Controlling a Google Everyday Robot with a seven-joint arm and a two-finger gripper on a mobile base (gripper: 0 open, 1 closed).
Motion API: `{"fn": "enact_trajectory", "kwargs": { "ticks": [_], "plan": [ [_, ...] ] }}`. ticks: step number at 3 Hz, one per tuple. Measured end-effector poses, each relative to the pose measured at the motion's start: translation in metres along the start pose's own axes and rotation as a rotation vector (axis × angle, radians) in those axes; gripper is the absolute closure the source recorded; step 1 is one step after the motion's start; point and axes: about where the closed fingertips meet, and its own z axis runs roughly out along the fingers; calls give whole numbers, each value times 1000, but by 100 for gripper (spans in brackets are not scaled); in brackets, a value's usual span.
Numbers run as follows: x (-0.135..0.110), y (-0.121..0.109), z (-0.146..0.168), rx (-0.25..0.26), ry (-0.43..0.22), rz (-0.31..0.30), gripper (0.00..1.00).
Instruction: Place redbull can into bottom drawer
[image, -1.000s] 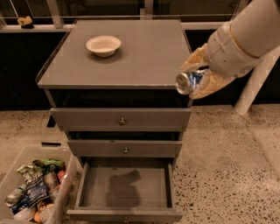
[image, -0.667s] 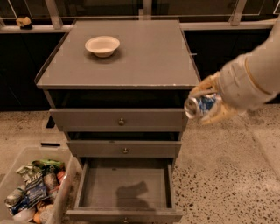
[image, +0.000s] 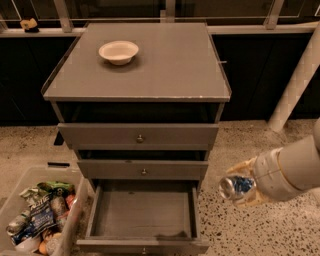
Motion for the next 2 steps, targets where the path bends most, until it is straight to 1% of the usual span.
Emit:
{"fn": "enact_trajectory", "kwargs": {
  "ticks": [1,2],
  "plan": [
    [39,37,60,-63,-17,67,100],
    [77,44,110,-111,-23,108,100]
  ]
}}
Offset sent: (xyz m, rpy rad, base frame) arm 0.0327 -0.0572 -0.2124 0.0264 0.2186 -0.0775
